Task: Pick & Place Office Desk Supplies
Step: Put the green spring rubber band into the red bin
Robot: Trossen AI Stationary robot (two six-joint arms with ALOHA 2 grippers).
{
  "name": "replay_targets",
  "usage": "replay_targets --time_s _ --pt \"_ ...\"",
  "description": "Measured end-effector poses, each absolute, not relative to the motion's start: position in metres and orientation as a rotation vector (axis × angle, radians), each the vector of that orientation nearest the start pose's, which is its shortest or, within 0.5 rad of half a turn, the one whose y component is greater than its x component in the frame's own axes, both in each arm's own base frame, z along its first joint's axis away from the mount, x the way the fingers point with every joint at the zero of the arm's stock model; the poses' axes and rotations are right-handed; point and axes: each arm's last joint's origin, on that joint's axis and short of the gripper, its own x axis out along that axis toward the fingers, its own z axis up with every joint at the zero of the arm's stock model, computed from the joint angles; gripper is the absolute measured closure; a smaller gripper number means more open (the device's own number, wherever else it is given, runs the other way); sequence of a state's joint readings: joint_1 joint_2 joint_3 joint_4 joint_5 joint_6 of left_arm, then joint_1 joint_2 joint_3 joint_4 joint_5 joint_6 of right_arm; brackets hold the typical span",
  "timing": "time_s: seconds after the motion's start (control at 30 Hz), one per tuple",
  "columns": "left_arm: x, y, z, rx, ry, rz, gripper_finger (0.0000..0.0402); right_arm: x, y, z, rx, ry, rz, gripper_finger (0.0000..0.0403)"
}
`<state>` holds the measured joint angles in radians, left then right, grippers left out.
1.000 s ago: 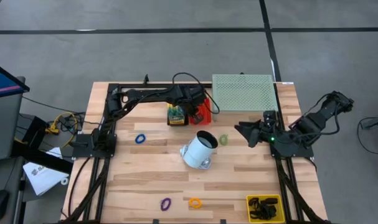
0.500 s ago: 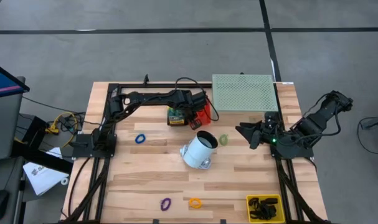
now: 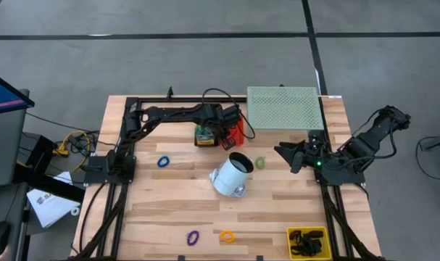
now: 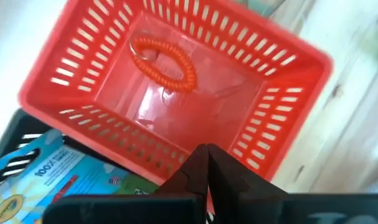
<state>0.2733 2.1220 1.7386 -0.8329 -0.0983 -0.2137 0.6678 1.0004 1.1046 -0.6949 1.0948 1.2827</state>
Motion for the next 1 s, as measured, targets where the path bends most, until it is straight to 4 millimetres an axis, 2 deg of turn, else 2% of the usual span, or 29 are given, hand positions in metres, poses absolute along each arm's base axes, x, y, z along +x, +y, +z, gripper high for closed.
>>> replay_targets --time_s 0.13,0.23,0.3,0.47,0.57,0.63,0.73,0.8,0.9,1.0 --pt "0.420 0.120 0.227 -0.294 1.104 0.457 0.0401 0.159 0.092 0.365 0.785 0.055 -0.574 0.0183" --pt "0.410 0.117 0.259 -0.289 1.013 0.475 0.0401 0.158 0.092 0.364 0.809 0.055 -0.586 0.0183" --pt "0.397 0.115 0.289 -0.271 0.938 0.501 0.0401 0.157 0.091 0.361 0.836 0.063 -0.598 0.0183" --pt "0.343 0.102 0.379 -0.273 0.684 0.507 0.0397 0.151 0.089 0.345 0.967 0.246 -0.623 0.0189" --pt "0.305 0.090 0.421 -0.313 0.537 0.512 0.0386 0.147 0.089 0.327 1.057 0.456 -0.733 0.0199" --pt "0.281 0.084 0.443 -0.342 0.452 0.512 0.0376 0.147 0.090 0.316 1.076 0.577 -0.839 0.0208" --pt "0.255 0.072 0.465 -0.381 0.344 0.507 0.0357 0.154 0.089 0.304 1.060 0.674 -0.957 0.0220" --pt "0.246 0.065 0.474 -0.375 0.294 0.503 0.0344 0.163 0.086 0.298 1.049 0.696 -1.009 0.0224" --pt "0.243 0.053 0.481 -0.361 0.243 0.497 0.0326 0.182 0.079 0.289 1.022 0.746 -1.061 0.0225" --pt "0.246 0.045 0.483 -0.355 0.225 0.476 0.0315 0.201 0.070 0.272 1.030 0.788 -1.037 0.0214"
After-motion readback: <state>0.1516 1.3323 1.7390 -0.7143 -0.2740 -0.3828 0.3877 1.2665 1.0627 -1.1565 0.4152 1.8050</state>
